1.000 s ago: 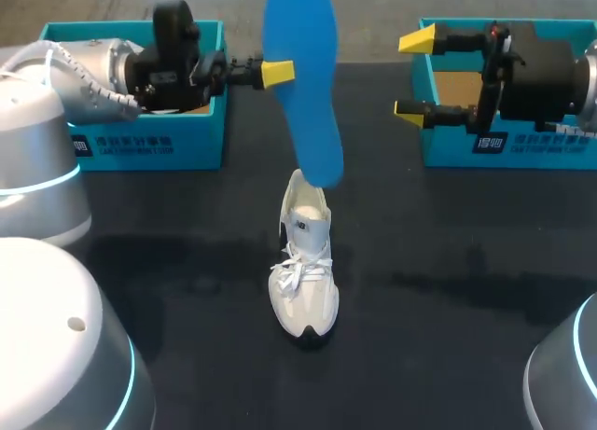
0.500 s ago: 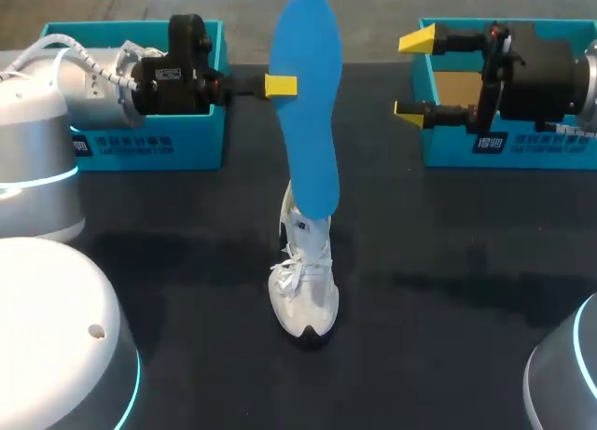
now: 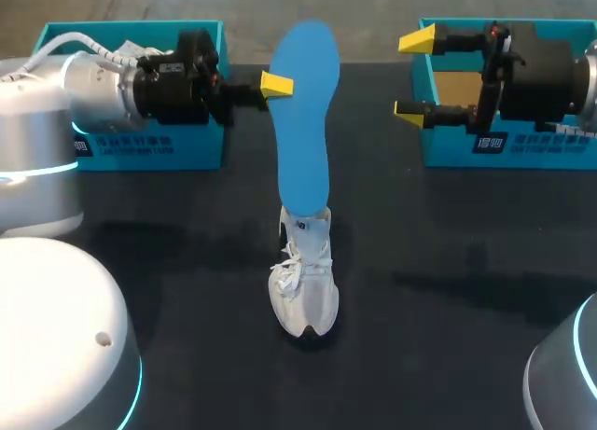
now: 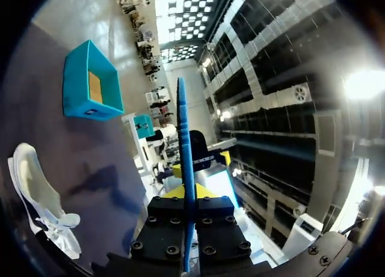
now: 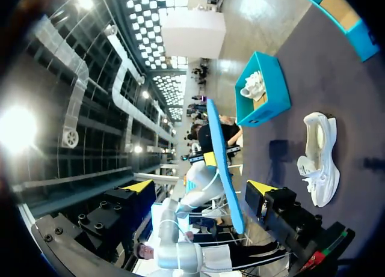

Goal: Take the shoe out of the shoebox, open the shoe tongue, remove and reinsert the insole, then place the shoe into the shoebox

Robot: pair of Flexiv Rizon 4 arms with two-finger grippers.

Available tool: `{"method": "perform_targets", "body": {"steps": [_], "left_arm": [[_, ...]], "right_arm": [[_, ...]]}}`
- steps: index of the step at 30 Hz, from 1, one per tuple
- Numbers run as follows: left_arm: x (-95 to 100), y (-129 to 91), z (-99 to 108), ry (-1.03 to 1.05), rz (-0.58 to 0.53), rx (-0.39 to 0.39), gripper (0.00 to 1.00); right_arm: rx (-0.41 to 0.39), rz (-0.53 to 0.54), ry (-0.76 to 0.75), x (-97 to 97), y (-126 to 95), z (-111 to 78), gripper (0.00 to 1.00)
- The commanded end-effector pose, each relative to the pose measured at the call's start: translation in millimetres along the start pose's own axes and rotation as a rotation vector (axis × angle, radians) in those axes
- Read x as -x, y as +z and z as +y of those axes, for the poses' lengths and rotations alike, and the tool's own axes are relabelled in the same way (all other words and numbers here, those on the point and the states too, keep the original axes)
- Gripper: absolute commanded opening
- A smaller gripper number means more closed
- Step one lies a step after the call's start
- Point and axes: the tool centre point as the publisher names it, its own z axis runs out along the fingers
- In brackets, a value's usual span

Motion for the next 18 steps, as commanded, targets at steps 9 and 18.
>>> {"method": "perform_targets", "body": {"steps": [9, 18], "left_arm": [[9.1, 1.9, -3.1, -0.019, 0.001, 0.003, 0.00], [13.2, 1.0, -2.0, -0.056, -0.003, 0.011, 0.00]], "right_arm": [[0.003, -0.024, -0.004, -1.3, 1.7, -0.2, 1.00], [0.001, -0.244, -0.034, -24.3, 3.8, -3.4, 1.00]]}}
